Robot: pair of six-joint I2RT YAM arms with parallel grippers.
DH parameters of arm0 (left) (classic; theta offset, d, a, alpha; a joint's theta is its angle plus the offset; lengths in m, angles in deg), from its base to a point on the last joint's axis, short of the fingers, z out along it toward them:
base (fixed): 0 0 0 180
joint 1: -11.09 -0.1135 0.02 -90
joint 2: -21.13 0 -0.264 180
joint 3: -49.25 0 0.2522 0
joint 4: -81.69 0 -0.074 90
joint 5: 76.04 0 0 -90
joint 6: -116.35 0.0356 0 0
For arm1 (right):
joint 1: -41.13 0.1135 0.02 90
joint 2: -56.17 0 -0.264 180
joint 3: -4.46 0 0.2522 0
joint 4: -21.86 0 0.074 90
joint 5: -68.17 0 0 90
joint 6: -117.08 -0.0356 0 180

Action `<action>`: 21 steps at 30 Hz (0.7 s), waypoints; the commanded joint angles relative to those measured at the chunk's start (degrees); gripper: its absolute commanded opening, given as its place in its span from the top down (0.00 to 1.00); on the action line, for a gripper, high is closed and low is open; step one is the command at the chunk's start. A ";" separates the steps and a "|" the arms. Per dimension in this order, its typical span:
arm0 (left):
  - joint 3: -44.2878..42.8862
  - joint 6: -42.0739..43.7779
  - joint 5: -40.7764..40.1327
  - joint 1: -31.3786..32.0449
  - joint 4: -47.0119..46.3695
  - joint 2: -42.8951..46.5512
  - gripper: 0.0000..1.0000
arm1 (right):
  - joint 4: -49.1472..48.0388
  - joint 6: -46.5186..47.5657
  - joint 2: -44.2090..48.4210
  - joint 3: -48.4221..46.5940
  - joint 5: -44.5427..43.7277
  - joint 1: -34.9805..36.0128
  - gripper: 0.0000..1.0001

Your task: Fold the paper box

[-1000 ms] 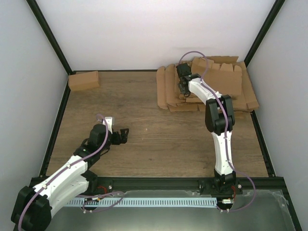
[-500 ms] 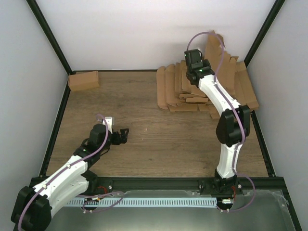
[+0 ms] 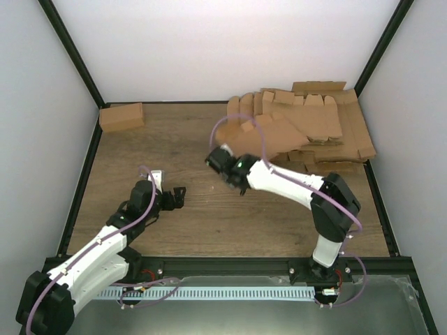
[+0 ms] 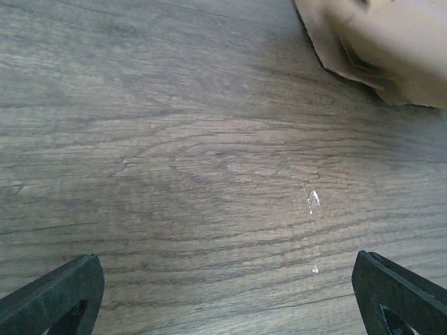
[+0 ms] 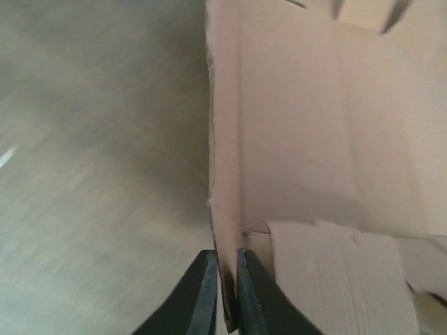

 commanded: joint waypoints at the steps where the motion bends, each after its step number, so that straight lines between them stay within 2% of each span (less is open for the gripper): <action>1: -1.99 -5.50 0.58 0.19 1.49 0.63 0.00 | -1.02 -9.25 8.24 6.50 16.04 9.22 0.80; 2: -2.08 -6.81 1.00 0.17 1.48 0.71 0.00 | -3.56 -9.09 9.54 7.97 19.68 10.92 0.67; 4: -2.54 -9.16 1.30 0.20 1.79 0.88 0.00 | -8.15 -9.00 11.82 10.84 26.37 12.12 0.33; 6: -3.42 -10.98 0.94 0.15 2.79 1.00 0.00 | -10.91 -9.17 13.40 12.13 27.36 12.06 0.10; 7: -4.01 -11.79 0.75 0.19 3.45 1.04 0.00 | -11.27 -9.05 14.03 12.18 27.34 11.68 0.06; 12: -6.33 -18.45 -1.44 0.02 7.42 -0.05 0.00 | -13.30 -8.70 15.97 12.05 36.01 4.37 0.03; 21: -6.44 -22.65 8.85 -0.07 -1.03 -4.95 0.00 | -16.24 -12.90 16.49 18.17 42.94 -7.60 0.02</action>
